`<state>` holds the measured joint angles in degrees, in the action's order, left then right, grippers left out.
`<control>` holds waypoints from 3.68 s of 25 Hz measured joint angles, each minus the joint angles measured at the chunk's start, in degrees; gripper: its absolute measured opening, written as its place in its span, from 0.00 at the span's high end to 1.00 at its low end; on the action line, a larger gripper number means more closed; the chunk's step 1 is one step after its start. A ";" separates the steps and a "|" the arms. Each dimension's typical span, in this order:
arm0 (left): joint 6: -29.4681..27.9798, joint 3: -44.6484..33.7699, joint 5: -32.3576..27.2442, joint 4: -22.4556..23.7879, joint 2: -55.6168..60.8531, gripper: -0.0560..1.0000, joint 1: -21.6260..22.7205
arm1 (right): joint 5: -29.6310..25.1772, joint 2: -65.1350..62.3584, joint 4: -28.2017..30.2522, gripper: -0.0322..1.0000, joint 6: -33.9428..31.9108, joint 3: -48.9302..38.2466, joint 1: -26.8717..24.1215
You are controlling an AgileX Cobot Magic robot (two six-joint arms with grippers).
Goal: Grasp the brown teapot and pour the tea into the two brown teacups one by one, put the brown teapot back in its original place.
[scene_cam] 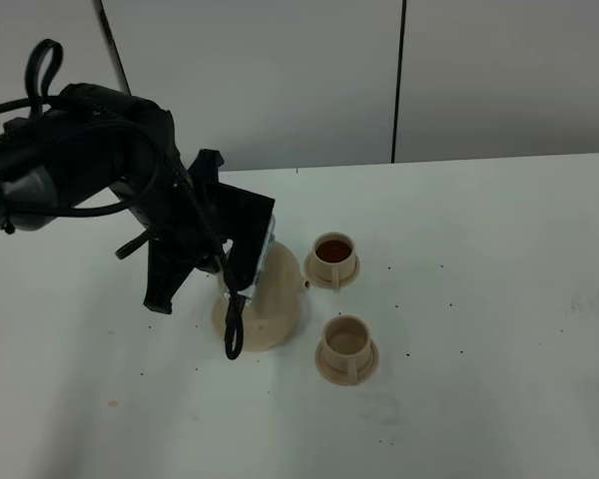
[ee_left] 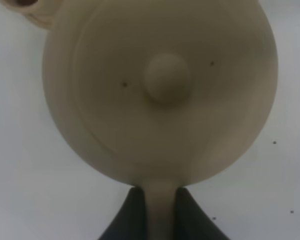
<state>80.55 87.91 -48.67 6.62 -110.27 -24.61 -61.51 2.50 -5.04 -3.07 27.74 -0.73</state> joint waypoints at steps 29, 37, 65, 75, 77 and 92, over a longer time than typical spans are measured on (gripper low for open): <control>1.31 -0.07 8.87 17.16 -3.11 0.79 -8.89 | 0.00 0.00 0.00 0.57 0.00 0.00 0.00; 3.01 -0.13 8.89 18.32 -3.93 0.79 -9.41 | 0.00 0.00 0.00 0.57 0.00 0.00 0.00; 10.52 -0.13 9.17 24.80 -3.98 0.79 -12.45 | 0.00 0.00 0.00 0.57 0.00 0.00 0.00; 10.51 -0.13 9.39 27.84 -4.47 0.79 -12.66 | 0.00 0.00 0.00 0.57 0.00 0.00 0.00; 10.51 -0.13 9.50 28.70 -4.47 0.79 -13.05 | 0.00 0.00 0.00 0.57 0.00 0.00 0.00; 9.12 -0.13 12.51 31.22 -6.67 0.79 -14.37 | 0.00 0.00 0.00 0.57 0.00 0.00 0.00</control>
<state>89.66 87.77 -36.16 37.84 -116.93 -38.98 -61.51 2.50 -5.04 -3.07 27.74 -0.73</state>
